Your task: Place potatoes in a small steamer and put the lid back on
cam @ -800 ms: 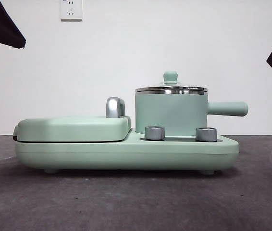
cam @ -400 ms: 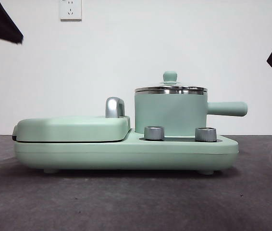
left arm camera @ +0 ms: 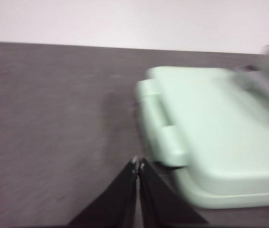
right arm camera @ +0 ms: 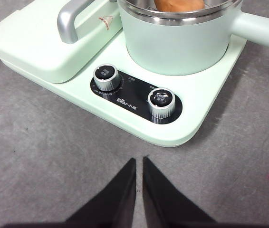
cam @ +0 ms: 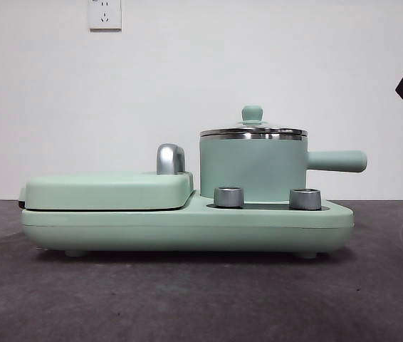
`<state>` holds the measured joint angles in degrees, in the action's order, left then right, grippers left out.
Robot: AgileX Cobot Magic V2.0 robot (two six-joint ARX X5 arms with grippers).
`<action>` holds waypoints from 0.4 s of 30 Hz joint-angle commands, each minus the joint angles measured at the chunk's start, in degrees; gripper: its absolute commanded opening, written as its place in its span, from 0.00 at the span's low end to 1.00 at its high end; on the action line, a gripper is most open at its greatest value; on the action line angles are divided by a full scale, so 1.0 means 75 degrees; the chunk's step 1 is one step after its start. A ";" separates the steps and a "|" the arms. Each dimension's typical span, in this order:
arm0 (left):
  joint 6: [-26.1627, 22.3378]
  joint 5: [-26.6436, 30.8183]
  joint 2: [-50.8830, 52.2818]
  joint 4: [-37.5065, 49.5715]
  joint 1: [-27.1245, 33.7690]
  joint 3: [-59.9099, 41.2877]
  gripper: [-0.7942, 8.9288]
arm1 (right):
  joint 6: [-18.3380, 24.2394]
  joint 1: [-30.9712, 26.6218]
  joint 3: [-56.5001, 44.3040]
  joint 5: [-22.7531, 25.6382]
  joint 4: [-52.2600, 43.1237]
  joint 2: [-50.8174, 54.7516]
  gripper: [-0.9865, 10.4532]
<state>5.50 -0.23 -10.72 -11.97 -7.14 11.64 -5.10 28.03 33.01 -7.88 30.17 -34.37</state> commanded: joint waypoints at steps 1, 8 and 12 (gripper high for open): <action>-0.0050 0.0038 0.0886 0.0140 0.0251 -0.0641 0.09 | -0.0061 0.0044 0.0029 0.0003 -0.0096 -0.0029 0.10; -0.0064 0.0038 0.1405 0.0137 0.0571 -0.1460 0.09 | -0.0061 0.0047 0.0029 0.0003 -0.0137 -0.0029 0.10; -0.0012 0.0038 0.1390 0.0181 0.0571 -0.1457 0.09 | -0.0061 0.0047 0.0029 0.0003 -0.0154 -0.0029 0.10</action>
<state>5.52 0.08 -0.30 -10.44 -2.85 1.87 -5.10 28.03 33.01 -7.88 29.69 -34.37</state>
